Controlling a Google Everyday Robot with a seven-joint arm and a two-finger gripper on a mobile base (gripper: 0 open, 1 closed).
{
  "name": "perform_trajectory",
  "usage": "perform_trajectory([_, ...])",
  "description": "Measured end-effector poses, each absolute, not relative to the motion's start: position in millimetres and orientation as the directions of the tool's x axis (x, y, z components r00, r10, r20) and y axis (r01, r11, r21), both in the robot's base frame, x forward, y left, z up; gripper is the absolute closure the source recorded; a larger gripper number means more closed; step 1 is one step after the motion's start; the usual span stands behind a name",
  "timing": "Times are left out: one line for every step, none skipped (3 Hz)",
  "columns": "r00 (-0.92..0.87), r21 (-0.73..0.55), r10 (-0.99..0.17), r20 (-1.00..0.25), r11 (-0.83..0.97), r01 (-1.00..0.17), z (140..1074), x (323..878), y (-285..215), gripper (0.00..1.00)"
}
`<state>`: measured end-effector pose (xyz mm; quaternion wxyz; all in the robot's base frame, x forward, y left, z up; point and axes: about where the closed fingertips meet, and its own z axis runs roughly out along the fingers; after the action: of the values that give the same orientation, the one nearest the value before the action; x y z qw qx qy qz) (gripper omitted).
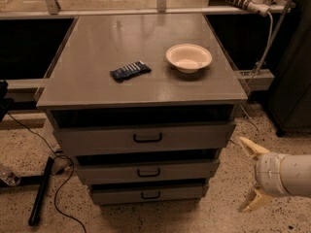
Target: Open bottom drawer
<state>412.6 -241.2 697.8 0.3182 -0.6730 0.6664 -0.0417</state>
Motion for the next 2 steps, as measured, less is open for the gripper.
perform_trajectory([0.094,-0.448,-0.916,-0.390,0.100,-0.888,669.3,414.6,-235.4,0.00])
perform_trajectory([0.055,-0.399,-0.889,-0.454,0.147,-0.905,625.1,420.8,-236.5,0.00])
